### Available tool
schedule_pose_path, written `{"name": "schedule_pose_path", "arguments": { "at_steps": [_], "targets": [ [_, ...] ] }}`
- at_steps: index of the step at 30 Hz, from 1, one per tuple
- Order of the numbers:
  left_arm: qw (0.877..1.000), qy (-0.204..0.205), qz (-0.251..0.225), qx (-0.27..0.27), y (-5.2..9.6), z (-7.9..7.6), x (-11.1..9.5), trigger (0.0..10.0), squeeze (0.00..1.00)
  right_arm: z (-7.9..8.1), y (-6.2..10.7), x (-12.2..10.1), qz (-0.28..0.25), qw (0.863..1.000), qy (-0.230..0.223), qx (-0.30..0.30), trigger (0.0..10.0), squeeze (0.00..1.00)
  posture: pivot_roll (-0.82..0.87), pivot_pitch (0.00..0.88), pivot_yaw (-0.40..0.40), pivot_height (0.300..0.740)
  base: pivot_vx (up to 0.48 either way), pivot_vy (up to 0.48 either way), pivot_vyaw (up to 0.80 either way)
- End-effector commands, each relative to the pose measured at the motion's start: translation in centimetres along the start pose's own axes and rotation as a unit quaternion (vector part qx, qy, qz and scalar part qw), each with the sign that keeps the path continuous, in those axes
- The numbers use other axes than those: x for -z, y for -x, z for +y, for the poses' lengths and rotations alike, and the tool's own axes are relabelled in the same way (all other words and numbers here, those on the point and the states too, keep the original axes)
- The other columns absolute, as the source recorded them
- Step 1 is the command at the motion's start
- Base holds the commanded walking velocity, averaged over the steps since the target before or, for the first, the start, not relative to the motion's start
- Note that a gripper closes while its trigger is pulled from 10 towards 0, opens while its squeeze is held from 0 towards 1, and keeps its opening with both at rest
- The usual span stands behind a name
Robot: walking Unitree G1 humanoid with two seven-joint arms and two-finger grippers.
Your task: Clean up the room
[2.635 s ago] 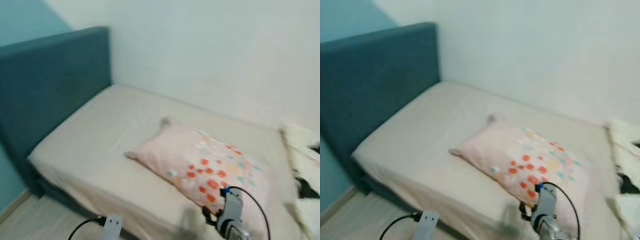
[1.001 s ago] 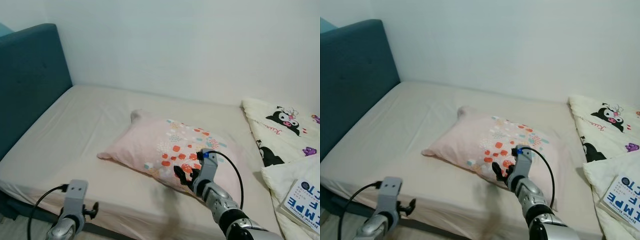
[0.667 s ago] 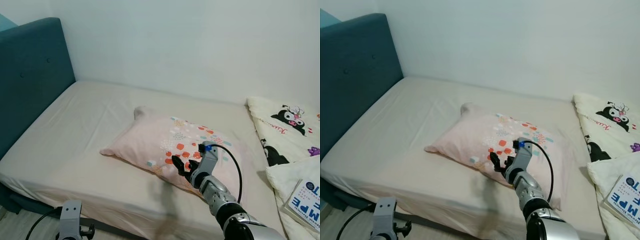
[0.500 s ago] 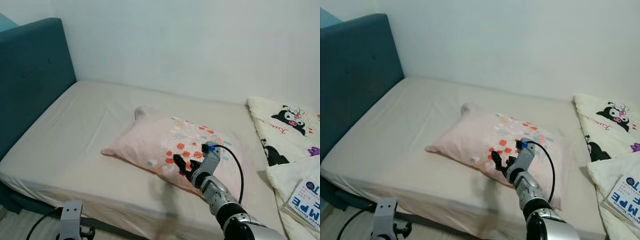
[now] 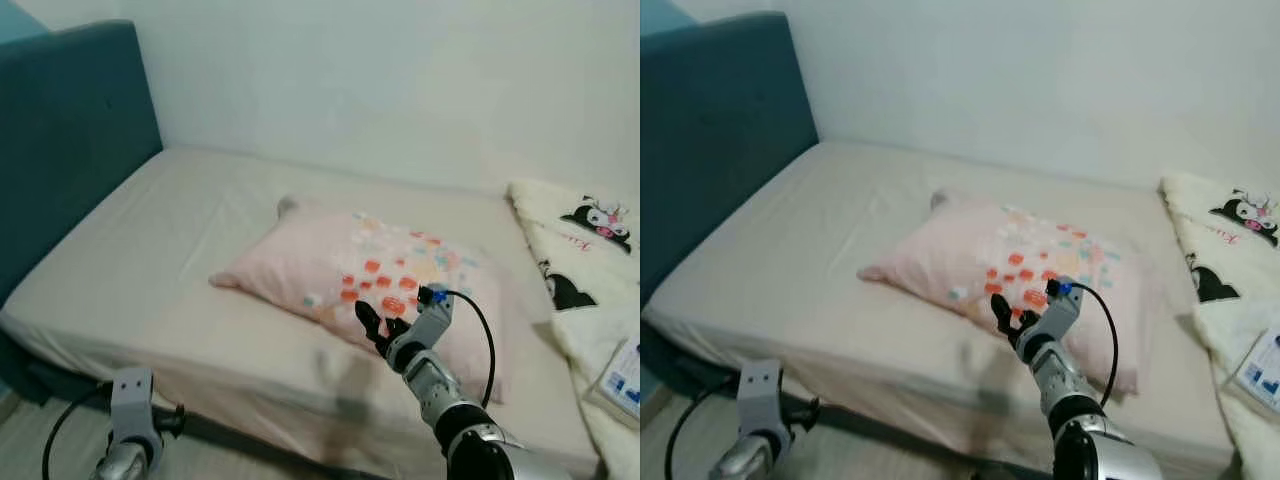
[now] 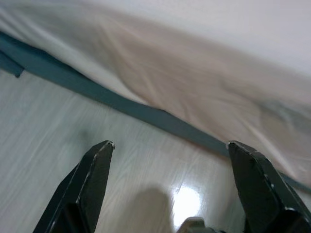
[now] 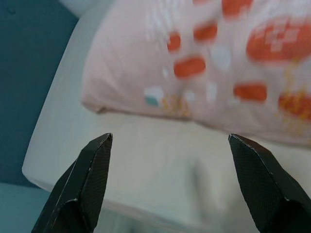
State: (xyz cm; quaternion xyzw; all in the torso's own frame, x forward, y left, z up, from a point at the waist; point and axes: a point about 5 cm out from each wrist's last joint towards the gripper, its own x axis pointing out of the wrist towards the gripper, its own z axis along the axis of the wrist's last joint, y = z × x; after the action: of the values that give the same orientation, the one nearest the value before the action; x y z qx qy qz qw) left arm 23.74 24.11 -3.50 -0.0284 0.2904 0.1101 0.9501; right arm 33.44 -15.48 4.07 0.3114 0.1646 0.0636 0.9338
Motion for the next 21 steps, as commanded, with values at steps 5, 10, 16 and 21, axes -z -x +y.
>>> {"name": "schedule_pose_path", "arguments": {
  "at_steps": [5,10,16,21],
  "targets": [
    [1.000,0.006,-0.017,0.013,-0.3,-0.6,-0.8,10.0,0.00,0.0,-0.1,-0.9,-0.017,0.999,-0.030,-0.001,10.0,0.00,0.07,0.044,-0.065,0.585,0.000,0.000,0.00],
    [0.999,0.008,-0.043,0.025,-0.4,-0.8,-1.7,10.0,0.00,0.4,-0.5,-1.9,-0.039,0.997,-0.072,-0.006,10.0,0.00,0.10,0.072,-0.059,0.555,0.000,0.000,0.00],
    [0.997,-0.004,-0.068,0.042,-0.2,-0.5,-2.1,10.0,0.00,0.7,-0.8,-3.1,-0.070,0.991,-0.113,-0.010,10.0,0.00,0.12,0.126,-0.050,0.535,0.000,0.000,0.00],
    [0.994,-0.026,-0.095,0.055,0.3,0.3,-2.3,10.0,0.00,0.7,-0.9,-4.3,-0.098,0.984,-0.145,-0.008,10.0,0.00,0.17,0.208,-0.029,0.520,0.000,0.000,0.00]
  ]
}}
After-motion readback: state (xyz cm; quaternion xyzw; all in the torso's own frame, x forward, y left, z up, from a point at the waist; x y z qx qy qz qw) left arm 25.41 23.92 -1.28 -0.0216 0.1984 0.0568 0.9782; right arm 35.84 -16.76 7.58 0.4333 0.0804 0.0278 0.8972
